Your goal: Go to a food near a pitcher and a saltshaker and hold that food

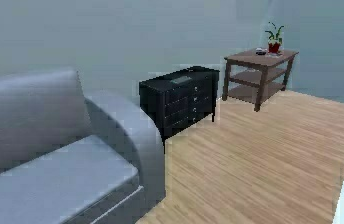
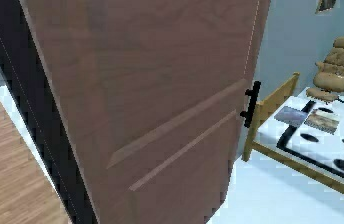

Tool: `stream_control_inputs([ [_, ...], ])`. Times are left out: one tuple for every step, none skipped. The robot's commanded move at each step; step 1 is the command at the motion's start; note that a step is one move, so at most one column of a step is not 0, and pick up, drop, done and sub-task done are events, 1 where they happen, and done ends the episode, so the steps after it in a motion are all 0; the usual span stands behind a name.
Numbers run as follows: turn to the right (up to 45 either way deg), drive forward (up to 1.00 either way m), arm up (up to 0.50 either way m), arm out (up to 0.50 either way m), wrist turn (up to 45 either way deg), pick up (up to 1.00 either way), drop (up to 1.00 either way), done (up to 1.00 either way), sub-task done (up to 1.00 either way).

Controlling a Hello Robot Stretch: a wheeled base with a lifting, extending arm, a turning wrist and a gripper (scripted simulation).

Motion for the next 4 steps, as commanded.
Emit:
stream_control_inputs([
  [0.0,0.30,0.00,0.00,0.0,0.00,0.00,0.00,0.00],
  [39.0,0.00,0.00,0.00,0.0,0.00,0.00,0.00,0.00],
  [0.0,0.40,0.00,0.00,0.0,0.00,0.00,0.00,0.00],
  [30.0,0.00,0.00,0.00,0.0,0.00,0.00,0.00,0.00],
])
